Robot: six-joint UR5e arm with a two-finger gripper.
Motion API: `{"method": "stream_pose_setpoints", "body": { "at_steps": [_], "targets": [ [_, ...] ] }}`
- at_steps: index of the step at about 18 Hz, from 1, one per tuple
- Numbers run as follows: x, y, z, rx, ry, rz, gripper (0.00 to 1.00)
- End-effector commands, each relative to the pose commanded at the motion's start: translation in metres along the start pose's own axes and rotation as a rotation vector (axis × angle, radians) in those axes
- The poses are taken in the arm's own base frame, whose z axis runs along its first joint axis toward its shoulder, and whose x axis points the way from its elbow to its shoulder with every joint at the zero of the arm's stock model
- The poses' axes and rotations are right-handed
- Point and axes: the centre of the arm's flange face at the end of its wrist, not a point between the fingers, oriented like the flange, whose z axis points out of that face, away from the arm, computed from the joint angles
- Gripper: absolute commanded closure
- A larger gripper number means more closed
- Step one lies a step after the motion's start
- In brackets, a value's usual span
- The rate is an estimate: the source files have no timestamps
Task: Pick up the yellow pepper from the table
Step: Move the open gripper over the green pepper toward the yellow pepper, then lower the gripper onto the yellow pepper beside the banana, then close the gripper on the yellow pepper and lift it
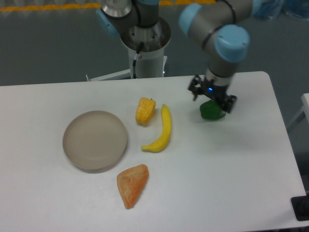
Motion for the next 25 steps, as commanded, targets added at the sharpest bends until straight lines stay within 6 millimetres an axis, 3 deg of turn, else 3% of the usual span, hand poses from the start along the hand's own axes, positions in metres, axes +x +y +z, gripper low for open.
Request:
{"method": "stream_pose_setpoints", "body": {
  "at_steps": [6, 12, 18, 25],
  "targets": [
    [0.050, -0.042, 0.019, -0.008, 0.023, -0.141, 0.00],
    [0.092, -0.048, 0.066, -0.034, 0.045, -0.084, 0.00],
    [0.097, -0.057, 0.091, -0.050, 0.058, -0.091, 0.00],
    [0.111, -0.067, 0.102, -0.074, 0.067, -0.096, 0.00]
  ]
}}
